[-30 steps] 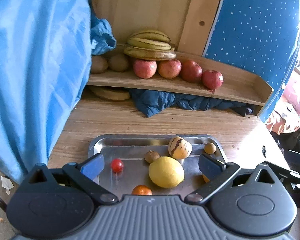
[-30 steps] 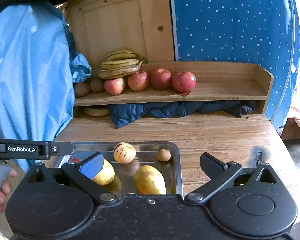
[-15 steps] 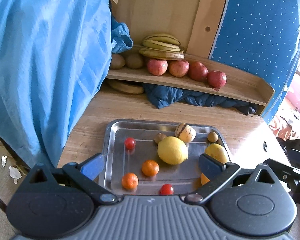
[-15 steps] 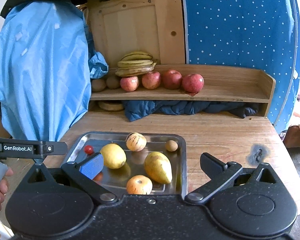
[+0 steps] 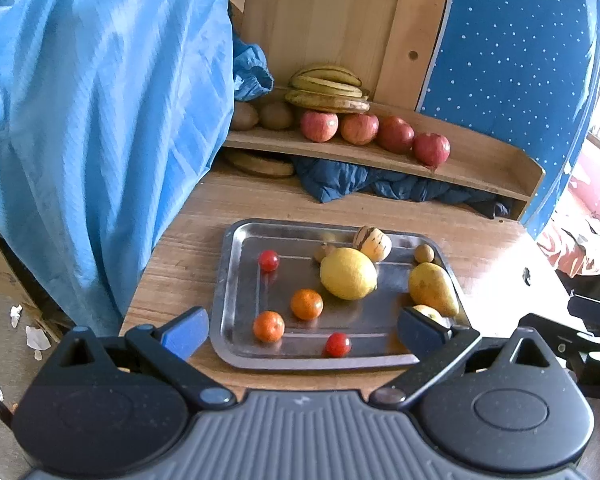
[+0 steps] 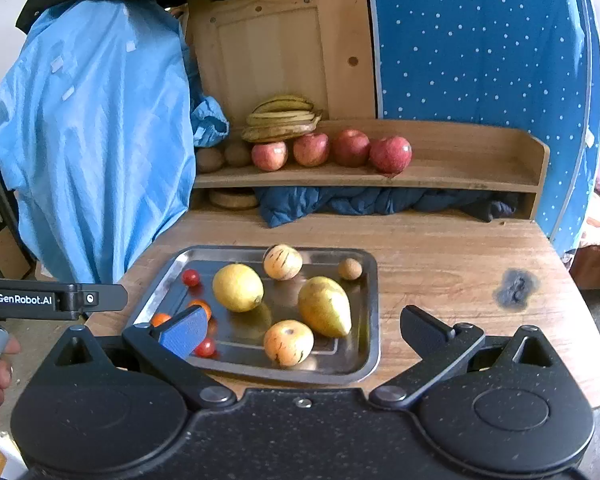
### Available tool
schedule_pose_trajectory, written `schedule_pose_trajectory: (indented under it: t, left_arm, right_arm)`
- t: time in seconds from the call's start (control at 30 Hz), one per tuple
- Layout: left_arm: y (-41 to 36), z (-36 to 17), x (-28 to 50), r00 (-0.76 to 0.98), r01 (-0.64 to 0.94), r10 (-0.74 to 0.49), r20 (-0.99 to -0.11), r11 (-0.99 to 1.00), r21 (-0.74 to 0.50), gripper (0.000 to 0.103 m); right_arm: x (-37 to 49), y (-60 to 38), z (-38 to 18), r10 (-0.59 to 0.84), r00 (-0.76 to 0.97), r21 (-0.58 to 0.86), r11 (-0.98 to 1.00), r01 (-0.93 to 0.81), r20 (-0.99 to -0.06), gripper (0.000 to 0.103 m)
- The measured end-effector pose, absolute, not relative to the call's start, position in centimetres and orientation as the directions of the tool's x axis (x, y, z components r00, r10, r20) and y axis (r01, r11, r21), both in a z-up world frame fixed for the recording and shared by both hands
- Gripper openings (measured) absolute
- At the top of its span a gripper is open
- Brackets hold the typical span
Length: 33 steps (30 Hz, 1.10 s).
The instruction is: Organize fruits
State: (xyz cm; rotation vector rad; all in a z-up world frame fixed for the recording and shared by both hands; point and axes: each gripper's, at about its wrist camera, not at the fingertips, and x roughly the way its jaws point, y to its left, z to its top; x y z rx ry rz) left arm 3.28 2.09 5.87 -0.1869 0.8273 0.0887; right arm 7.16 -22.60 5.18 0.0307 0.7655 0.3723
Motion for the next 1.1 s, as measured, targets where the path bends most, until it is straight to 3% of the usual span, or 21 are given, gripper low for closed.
schedule_pose_trajectory:
  t: [1.1]
  left_arm:
    - [5.4, 4.7, 0.8, 0.612, -0.030, -0.097, -0.785, 0.989, -0.146, 0.102]
  right_arm:
    - [3.6, -18.2, 4.5, 0.254, 0.623, 0.131, 0.963, -0.236, -0.740, 0.102]
